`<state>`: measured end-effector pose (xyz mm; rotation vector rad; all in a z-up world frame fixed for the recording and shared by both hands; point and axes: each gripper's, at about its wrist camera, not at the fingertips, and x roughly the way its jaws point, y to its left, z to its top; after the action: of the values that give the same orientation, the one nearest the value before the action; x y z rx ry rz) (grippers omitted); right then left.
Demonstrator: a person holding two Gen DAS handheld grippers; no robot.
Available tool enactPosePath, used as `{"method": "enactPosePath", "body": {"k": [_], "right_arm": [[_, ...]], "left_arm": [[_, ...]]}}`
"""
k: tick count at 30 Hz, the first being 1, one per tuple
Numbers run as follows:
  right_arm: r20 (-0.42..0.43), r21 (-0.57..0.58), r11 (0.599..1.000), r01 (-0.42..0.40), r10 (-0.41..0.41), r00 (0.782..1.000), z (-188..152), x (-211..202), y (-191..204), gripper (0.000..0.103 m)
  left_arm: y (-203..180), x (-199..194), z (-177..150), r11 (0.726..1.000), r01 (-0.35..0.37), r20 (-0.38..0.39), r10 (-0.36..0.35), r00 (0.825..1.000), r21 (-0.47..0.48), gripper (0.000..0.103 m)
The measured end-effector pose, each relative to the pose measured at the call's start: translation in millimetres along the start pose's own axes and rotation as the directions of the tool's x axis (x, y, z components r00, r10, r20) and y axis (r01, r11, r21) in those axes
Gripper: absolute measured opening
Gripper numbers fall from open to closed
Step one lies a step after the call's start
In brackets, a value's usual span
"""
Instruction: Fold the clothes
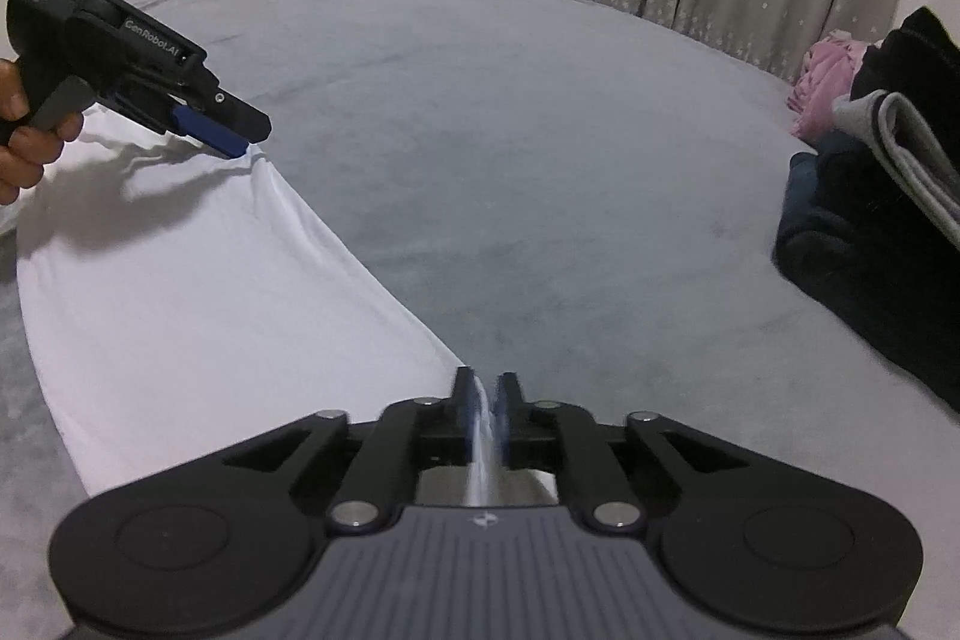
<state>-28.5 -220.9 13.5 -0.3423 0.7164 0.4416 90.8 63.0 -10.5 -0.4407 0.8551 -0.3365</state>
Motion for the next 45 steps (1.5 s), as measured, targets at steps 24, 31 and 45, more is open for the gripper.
{"method": "enactPosePath", "body": {"k": [24, 31, 45], "right_arm": [[0.075, 0.117, 0.987, 0.113, -0.122, 0.99, 19, -18, 65, 0.05], [0.047, 0.137, 0.987, 0.09, -0.097, 0.994, 21, -3, 107, 0.052], [-0.043, 0.354, 0.914, 0.197, -0.195, 0.98, -25, -31, 45, 0.059]], "left_arm": [[-20, -47, -30, 0.971, -0.122, 0.056, 0.113, 0.992, 0.206, 0.08], [-9, -68, -56, 0.903, -0.222, 0.106, 0.197, 0.975, 0.368, 0.08], [38, -95, -72, 0.894, -0.292, 0.101, 0.273, 0.957, 0.341, 0.08]]}}
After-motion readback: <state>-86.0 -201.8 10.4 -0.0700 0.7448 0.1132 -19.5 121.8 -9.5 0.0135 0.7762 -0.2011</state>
